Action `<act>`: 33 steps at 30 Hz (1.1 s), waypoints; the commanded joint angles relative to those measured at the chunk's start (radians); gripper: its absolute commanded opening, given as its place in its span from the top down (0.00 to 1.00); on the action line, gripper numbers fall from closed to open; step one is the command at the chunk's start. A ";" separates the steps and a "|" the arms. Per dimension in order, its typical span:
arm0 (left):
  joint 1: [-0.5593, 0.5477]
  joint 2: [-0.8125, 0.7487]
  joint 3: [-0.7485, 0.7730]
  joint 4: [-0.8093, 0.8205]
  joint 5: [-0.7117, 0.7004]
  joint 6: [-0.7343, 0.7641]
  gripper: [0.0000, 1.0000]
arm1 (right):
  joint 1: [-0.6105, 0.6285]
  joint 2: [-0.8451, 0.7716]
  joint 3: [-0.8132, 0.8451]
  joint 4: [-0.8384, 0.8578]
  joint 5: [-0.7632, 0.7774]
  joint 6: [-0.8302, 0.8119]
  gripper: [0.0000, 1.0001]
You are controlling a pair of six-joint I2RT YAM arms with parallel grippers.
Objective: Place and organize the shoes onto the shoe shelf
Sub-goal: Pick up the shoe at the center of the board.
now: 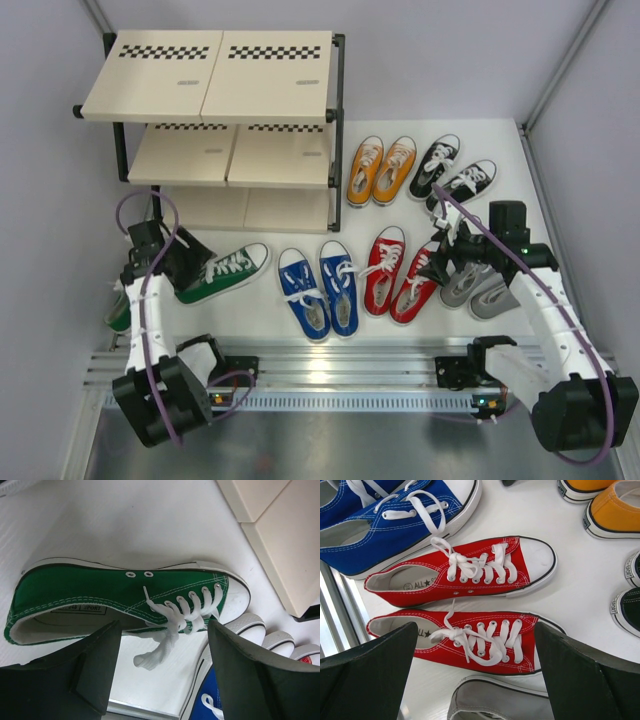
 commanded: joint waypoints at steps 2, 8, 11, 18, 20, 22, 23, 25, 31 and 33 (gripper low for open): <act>0.001 0.076 0.024 0.006 0.043 -0.016 0.27 | -0.009 -0.006 0.034 -0.005 -0.046 -0.031 0.01; 0.001 0.137 -0.043 0.118 0.120 -0.044 0.30 | -0.009 0.000 0.038 -0.011 -0.055 -0.032 0.00; 0.001 0.139 -0.075 0.184 0.170 -0.062 0.34 | -0.011 -0.002 0.035 -0.011 -0.055 -0.034 0.01; 0.000 0.142 -0.145 0.319 0.232 -0.099 0.54 | -0.009 0.001 0.037 -0.013 -0.054 -0.035 0.01; 0.000 0.136 -0.174 0.376 0.270 -0.148 0.72 | -0.009 0.000 0.038 -0.014 -0.055 -0.032 0.01; 0.001 0.119 -0.189 0.448 0.342 -0.215 0.85 | -0.011 -0.002 0.037 -0.014 -0.057 -0.032 0.01; 0.001 0.088 -0.203 0.469 0.354 -0.238 1.00 | -0.009 -0.002 0.038 -0.016 -0.057 -0.032 0.01; 0.001 0.047 -0.204 0.503 0.361 -0.286 1.00 | -0.009 0.000 0.037 -0.017 -0.058 -0.032 0.00; 0.001 -0.097 -0.192 0.535 0.332 -0.433 1.00 | -0.009 0.006 0.041 -0.020 -0.060 -0.029 0.01; 0.003 -0.127 -0.197 0.555 0.310 -0.476 1.00 | -0.009 0.006 0.040 -0.020 -0.061 -0.027 0.01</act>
